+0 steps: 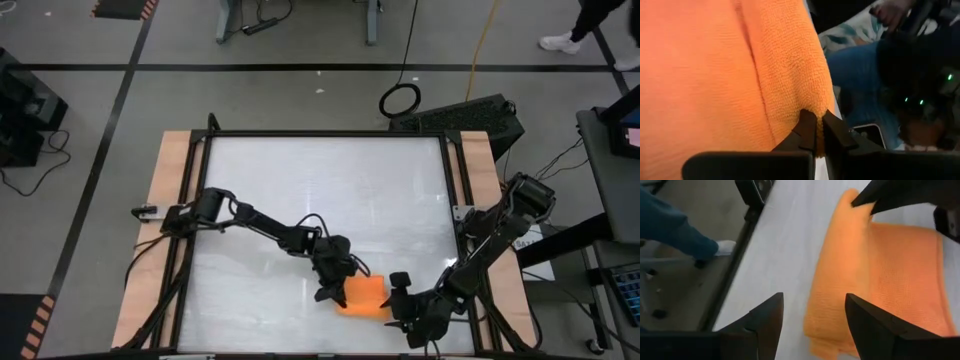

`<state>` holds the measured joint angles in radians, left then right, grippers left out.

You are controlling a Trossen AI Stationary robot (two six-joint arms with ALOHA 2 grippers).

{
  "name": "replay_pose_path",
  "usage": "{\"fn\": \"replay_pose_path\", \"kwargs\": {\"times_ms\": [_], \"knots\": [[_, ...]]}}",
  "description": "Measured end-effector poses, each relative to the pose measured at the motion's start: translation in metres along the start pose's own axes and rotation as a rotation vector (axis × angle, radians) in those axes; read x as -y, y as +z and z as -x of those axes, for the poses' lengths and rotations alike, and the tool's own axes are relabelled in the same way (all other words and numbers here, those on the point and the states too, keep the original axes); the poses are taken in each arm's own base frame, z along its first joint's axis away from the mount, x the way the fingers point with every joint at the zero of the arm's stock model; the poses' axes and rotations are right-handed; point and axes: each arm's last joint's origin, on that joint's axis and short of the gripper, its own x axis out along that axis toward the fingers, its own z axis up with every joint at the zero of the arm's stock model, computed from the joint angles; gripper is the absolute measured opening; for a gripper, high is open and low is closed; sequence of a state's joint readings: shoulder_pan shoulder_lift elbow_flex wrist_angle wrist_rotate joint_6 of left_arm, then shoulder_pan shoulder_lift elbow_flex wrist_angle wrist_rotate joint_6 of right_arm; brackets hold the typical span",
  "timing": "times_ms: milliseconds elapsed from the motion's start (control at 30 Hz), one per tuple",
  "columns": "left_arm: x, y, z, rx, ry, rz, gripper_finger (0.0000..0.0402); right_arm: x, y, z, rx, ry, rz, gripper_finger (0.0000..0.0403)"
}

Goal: Roll towel
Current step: Roll the orange microfiber cloth

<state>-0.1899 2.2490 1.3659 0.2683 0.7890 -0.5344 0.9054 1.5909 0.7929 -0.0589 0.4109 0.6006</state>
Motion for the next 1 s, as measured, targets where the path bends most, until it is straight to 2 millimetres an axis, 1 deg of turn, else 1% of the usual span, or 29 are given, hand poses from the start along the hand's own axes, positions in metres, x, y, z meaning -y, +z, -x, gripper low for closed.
{"fn": "replay_pose_path", "kwargs": {"times_ms": [100, 233, 433, 567, 633, 700, 767, 1000], "knots": [[-0.004, 0.001, 0.004, 0.002, 0.009, 0.046, 0.0017, 0.0, -0.005, -0.007, -0.017, -0.021, 0.004, 0.0203], [-0.005, 0.0, 0.004, -0.006, 0.021, 0.063, 0.0017, 0.0, -0.013, -0.017, -0.048, -0.049, -0.012, 0.0203], [-0.007, -0.005, 0.004, -0.035, 0.079, 0.111, 0.0017, 0.002, -0.025, -0.031, -0.08, -0.108, -0.034, 0.0203], [-0.01, -0.007, 0.005, -0.035, 0.131, 0.1, 0.0018, 0.004, -0.03, -0.036, -0.089, -0.14, -0.06, 0.0201], [-0.01, -0.007, 0.005, -0.033, 0.136, 0.076, 0.0023, 0.004, -0.031, -0.037, -0.096, -0.149, -0.076, 0.0193], [-0.009, -0.007, 0.004, -0.033, 0.135, 0.047, 0.0034, 0.005, -0.032, -0.037, -0.099, -0.154, -0.087, 0.0177], [-0.007, -0.007, 0.004, -0.029, 0.139, 0.015, 0.0053, 0.005, -0.032, -0.037, -0.1, -0.158, -0.093, 0.0152], [-0.002, 0.002, 0.007, 0.002, 0.169, -0.044, 0.0155, 0.006, -0.033, -0.037, -0.105, -0.166, -0.153, 0.0038]]}}
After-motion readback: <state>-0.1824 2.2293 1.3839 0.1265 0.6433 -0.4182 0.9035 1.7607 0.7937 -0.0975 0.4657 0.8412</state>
